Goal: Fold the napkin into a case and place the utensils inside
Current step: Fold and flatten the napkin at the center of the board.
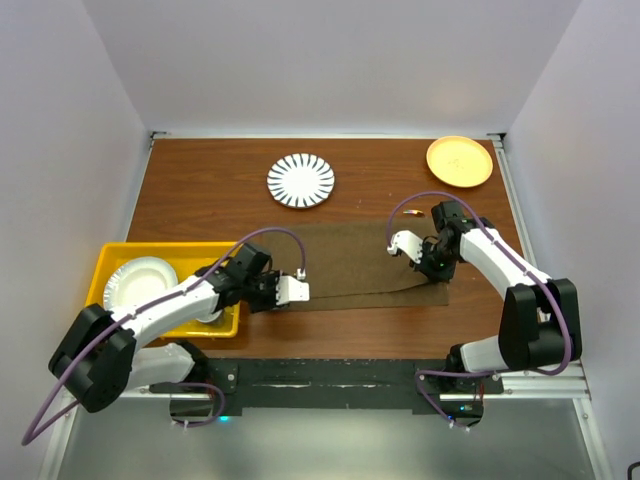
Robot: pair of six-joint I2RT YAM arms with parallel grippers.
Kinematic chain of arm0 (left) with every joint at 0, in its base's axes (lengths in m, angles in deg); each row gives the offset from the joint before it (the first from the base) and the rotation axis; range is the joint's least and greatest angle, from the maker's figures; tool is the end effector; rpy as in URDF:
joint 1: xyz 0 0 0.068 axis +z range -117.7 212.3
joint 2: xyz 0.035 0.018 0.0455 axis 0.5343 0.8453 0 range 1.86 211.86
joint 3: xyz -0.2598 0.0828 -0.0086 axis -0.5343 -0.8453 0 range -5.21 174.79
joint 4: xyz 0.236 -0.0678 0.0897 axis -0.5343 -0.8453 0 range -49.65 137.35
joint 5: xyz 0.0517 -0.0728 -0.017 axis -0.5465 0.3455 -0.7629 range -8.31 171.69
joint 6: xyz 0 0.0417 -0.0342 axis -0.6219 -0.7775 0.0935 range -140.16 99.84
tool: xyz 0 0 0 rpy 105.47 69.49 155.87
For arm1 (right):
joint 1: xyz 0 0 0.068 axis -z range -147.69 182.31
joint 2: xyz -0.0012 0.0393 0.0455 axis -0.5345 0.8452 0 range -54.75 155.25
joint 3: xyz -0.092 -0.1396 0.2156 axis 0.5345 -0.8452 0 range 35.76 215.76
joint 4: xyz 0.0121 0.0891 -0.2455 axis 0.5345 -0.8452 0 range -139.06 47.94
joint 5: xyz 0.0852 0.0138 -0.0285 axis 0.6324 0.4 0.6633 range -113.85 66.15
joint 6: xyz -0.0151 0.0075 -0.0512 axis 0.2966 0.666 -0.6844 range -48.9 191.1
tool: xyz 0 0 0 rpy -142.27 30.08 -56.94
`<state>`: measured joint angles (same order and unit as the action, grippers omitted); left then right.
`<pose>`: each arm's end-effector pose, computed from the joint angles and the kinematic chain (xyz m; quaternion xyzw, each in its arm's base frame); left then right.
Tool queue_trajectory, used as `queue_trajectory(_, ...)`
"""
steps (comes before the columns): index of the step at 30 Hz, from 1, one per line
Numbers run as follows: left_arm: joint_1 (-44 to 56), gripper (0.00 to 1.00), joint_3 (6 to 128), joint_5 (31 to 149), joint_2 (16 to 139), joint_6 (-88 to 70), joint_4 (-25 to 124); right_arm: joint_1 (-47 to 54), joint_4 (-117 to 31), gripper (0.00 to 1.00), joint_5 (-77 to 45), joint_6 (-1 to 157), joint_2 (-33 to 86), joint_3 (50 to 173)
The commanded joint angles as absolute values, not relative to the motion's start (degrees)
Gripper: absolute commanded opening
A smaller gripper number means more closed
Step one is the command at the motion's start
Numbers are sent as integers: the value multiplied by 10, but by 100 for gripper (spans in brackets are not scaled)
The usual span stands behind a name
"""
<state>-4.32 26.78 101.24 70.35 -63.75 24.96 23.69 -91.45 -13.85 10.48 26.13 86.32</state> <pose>0.1625 -0.1356 0.1695 0.6464 0.6968 -0.1473 0.2737 0.2358 0.0420 0.1951 -0.5701 0.8121 0.0389 0.1184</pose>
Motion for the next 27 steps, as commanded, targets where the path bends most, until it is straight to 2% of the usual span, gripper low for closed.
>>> queue_trajectory(1,-58,38,257,976,698,-656,293,234,-926,0,-130,106,258,875)
queue_trajectory(10,-67,31,255,955,719,-659,300,234,-930,0,-132,105,258,879)
queue_trajectory(13,-67,25,256,954,717,-659,295,233,-933,0,-131,105,258,880)
queue_trajectory(17,-67,12,256,956,716,-662,291,233,-939,0,-126,107,259,887)
queue_trajectory(22,-67,0,261,965,704,-655,285,234,-942,0,-124,109,259,890)
queue_trajectory(27,-68,0,270,974,696,-647,274,234,-942,0,-123,110,263,893)
